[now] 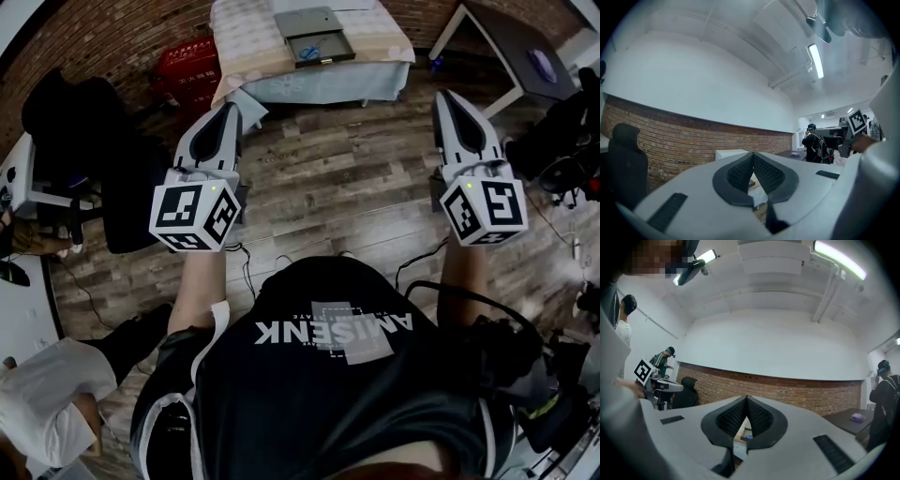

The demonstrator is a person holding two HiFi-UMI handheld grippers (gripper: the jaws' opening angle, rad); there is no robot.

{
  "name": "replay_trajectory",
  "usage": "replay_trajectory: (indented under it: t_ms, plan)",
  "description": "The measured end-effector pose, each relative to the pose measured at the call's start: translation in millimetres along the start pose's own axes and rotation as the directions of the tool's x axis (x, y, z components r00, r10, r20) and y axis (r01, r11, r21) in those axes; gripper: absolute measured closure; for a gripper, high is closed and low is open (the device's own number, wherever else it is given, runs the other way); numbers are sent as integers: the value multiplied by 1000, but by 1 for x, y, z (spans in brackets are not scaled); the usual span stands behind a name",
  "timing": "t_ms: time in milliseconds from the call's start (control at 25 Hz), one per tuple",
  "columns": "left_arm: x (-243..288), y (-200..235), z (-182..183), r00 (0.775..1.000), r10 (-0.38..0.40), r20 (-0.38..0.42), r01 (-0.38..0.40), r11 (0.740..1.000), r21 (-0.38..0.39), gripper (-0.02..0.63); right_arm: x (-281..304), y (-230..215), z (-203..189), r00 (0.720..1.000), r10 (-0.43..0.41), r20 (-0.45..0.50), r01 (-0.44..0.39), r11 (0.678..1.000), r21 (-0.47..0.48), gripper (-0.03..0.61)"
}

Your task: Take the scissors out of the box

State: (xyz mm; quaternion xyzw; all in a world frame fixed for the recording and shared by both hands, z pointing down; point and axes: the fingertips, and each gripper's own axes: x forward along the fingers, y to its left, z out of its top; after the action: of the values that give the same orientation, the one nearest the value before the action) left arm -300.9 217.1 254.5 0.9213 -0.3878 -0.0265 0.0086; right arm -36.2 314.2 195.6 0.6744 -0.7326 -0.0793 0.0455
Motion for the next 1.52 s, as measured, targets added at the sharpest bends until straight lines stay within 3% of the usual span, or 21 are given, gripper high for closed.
replay_trajectory:
  t_ms: [480,1080,1520]
  plan:
    - [-3,19,-3,1000,-28,5,29,999,-23,601,12,18,-5,1000,-10,-19,10,999,33,537]
    - [-11,68,-13,992,-125,14,126,991,-38,601,35,81,-10,998,-42,-43,43,999,6,537]
    - [29,77,-16,998,-70,3,70,997,-21,601,85,52,-22,999,24,-24,-23,1000,17,537]
